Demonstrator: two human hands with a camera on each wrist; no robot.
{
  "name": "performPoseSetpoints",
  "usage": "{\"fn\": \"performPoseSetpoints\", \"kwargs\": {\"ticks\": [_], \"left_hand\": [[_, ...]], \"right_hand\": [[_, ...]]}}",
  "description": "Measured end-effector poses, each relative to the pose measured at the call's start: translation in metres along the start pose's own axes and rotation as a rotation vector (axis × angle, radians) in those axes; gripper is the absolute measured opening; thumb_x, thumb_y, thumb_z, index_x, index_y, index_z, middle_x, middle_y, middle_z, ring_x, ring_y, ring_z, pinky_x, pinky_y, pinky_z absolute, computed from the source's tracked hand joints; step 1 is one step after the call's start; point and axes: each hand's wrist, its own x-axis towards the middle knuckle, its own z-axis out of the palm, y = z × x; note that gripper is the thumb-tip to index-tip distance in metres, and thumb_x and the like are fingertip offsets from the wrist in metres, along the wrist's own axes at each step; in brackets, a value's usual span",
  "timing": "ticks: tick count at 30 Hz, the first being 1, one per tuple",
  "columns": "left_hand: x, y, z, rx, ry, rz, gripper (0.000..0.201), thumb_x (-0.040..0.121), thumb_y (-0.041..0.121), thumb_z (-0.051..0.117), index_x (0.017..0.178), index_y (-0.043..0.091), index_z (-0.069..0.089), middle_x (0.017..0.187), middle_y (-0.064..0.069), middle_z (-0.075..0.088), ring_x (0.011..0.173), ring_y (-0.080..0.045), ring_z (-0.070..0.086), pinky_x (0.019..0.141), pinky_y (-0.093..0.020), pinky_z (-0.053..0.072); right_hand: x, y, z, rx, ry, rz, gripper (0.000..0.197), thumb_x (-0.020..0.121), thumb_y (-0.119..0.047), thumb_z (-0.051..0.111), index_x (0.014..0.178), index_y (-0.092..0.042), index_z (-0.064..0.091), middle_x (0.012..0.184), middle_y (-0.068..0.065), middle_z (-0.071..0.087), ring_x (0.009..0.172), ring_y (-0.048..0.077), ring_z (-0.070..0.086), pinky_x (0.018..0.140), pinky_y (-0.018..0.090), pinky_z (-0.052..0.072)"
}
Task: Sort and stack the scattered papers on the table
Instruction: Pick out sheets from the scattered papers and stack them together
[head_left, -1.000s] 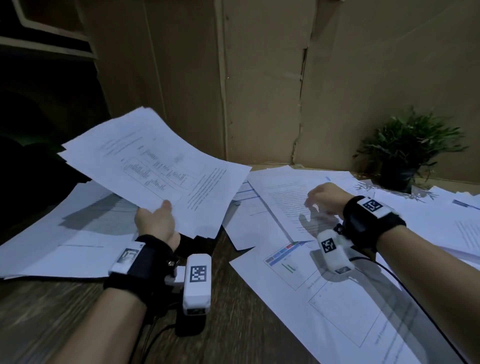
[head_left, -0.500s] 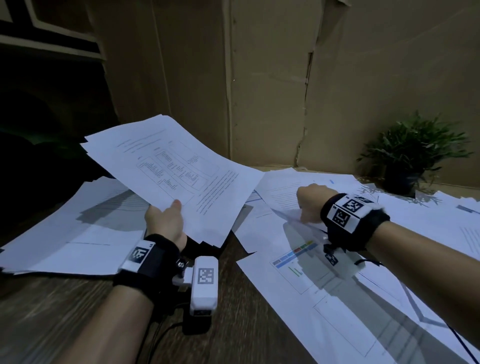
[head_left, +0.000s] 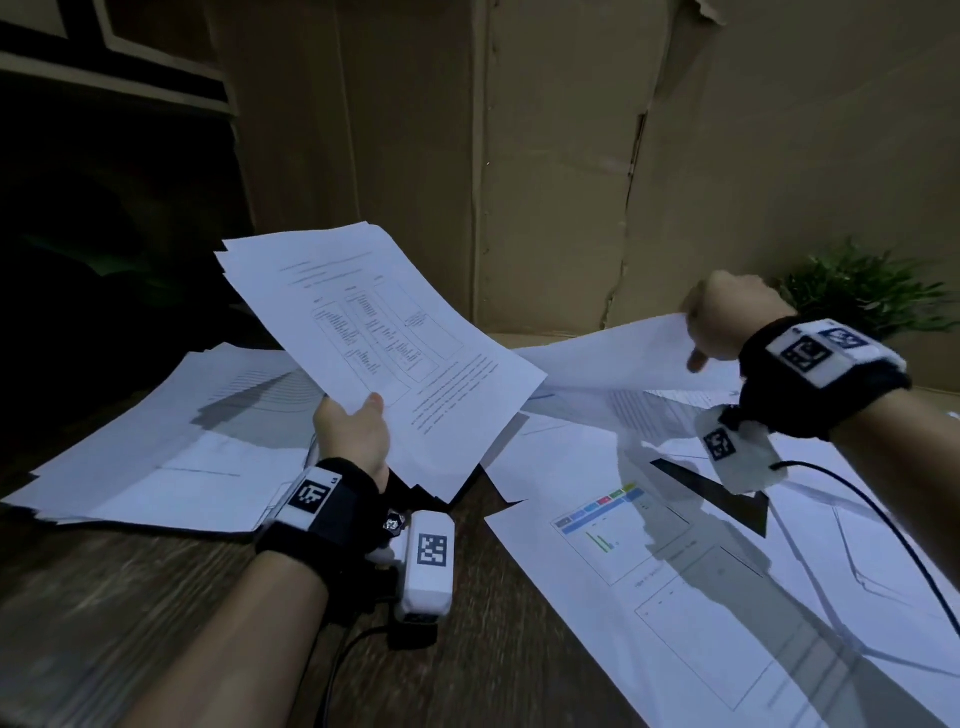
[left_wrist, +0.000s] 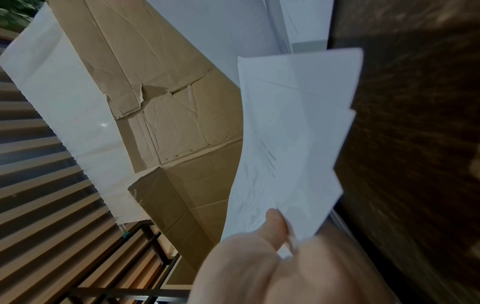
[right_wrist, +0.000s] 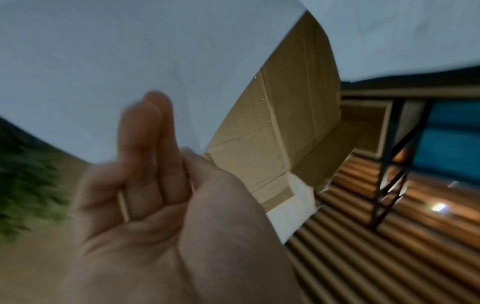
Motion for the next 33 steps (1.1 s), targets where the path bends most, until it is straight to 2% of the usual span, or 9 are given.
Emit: {"fn": "performPoseSetpoints", "kwargs": {"ticks": [2, 5, 8, 11, 17, 21, 27, 30, 33], "left_hand": [[-0.001, 0.001, 0.0, 0.007, 0.0, 0.003, 0.033, 0.1, 0.006, 0.051, 0.132, 0.008, 0.052, 0.121, -0.007, 0.062, 0.11, -0.028, 0.06, 0.103, -0.049, 0.047], [-0.002, 0.002, 0.0, 0.034, 0.019, 0.033, 0.033, 0.1, 0.006, 0.051, 0.133, 0.006, 0.052, 0.124, -0.008, 0.062, 0.113, -0.028, 0.06, 0.103, -0.048, 0.047], [-0.001, 0.002, -0.001, 0.045, 0.06, 0.083, 0.033, 0.1, 0.005, 0.051, 0.132, 0.004, 0.054, 0.124, -0.009, 0.063, 0.111, -0.028, 0.061, 0.103, -0.047, 0.048], [-0.002, 0.003, -0.002, 0.029, 0.09, 0.113, 0.033, 0.1, 0.004, 0.05, 0.133, 0.004, 0.054, 0.125, -0.008, 0.063, 0.109, -0.025, 0.06, 0.101, -0.04, 0.047], [-0.007, 0.007, -0.001, 0.002, 0.033, 0.129, 0.034, 0.101, 0.004, 0.049, 0.135, 0.004, 0.052, 0.123, -0.006, 0.062, 0.107, -0.022, 0.059, 0.091, -0.029, 0.046], [-0.011, 0.011, -0.001, -0.006, -0.069, 0.174, 0.031, 0.101, 0.006, 0.049, 0.132, 0.007, 0.055, 0.12, -0.004, 0.064, 0.108, -0.021, 0.061, 0.093, -0.032, 0.049], [-0.012, 0.011, 0.002, -0.007, -0.29, 0.145, 0.015, 0.096, 0.013, 0.056, 0.107, 0.014, 0.067, 0.1, -0.005, 0.074, 0.092, -0.028, 0.07, 0.089, -0.048, 0.055], [-0.027, 0.023, 0.001, 0.0, -0.495, 0.093, 0.025, 0.097, 0.016, 0.051, 0.075, 0.024, 0.058, 0.063, 0.011, 0.066, 0.071, -0.018, 0.059, 0.063, -0.027, 0.049], [-0.036, 0.026, -0.001, -0.004, -0.619, -0.004, 0.03, 0.107, 0.029, 0.029, 0.087, 0.025, 0.052, 0.072, 0.011, 0.067, 0.086, -0.011, 0.065, 0.065, -0.019, 0.052]], "right_hand": [[0.005, 0.013, 0.006, 0.482, -0.02, 0.044, 0.02, 0.096, -0.004, 0.044, 0.101, 0.0, 0.063, 0.083, 0.013, 0.076, 0.072, 0.026, 0.075, 0.06, 0.035, 0.06], [0.007, 0.022, 0.012, 0.9, 0.104, 0.061, 0.034, 0.096, -0.033, 0.046, 0.086, -0.01, 0.068, 0.095, 0.01, 0.075, 0.092, 0.025, 0.072, 0.083, 0.044, 0.059], [0.005, 0.021, 0.004, 0.67, 0.339, -0.088, 0.039, 0.09, -0.05, 0.057, 0.08, -0.015, 0.073, 0.082, 0.003, 0.074, 0.078, 0.019, 0.068, 0.078, 0.036, 0.056], [0.001, 0.014, -0.008, 0.431, 0.496, -0.324, 0.007, 0.082, -0.017, 0.068, 0.082, -0.014, 0.074, 0.081, 0.002, 0.068, 0.079, 0.022, 0.064, 0.076, 0.03, 0.049], [-0.022, -0.015, -0.044, 0.362, 0.265, -0.699, 0.022, 0.077, -0.003, 0.058, 0.072, -0.025, 0.059, 0.085, 0.0, 0.064, 0.087, 0.02, 0.057, 0.075, 0.034, 0.042], [-0.039, -0.037, -0.065, 0.809, -0.071, -0.79, 0.027, 0.071, 0.001, 0.055, 0.062, -0.023, 0.061, 0.071, 0.001, 0.053, 0.066, 0.012, 0.047, 0.063, 0.026, 0.034], [-0.031, -0.049, -0.072, 1.396, -0.247, -0.648, 0.038, 0.088, 0.018, 0.039, 0.086, -0.009, 0.066, 0.07, -0.003, 0.067, 0.063, 0.009, 0.061, 0.06, 0.016, 0.045], [-0.014, -0.048, -0.053, 1.391, -0.088, -0.442, 0.029, 0.09, 0.012, 0.049, 0.093, -0.008, 0.07, 0.074, -0.002, 0.068, 0.063, 0.008, 0.061, 0.062, 0.019, 0.048], [-0.005, -0.037, -0.02, 1.284, 0.005, -0.322, 0.019, 0.09, 0.003, 0.063, 0.095, -0.012, 0.075, 0.091, 0.001, 0.073, 0.077, 0.009, 0.067, 0.069, 0.027, 0.054]]}}
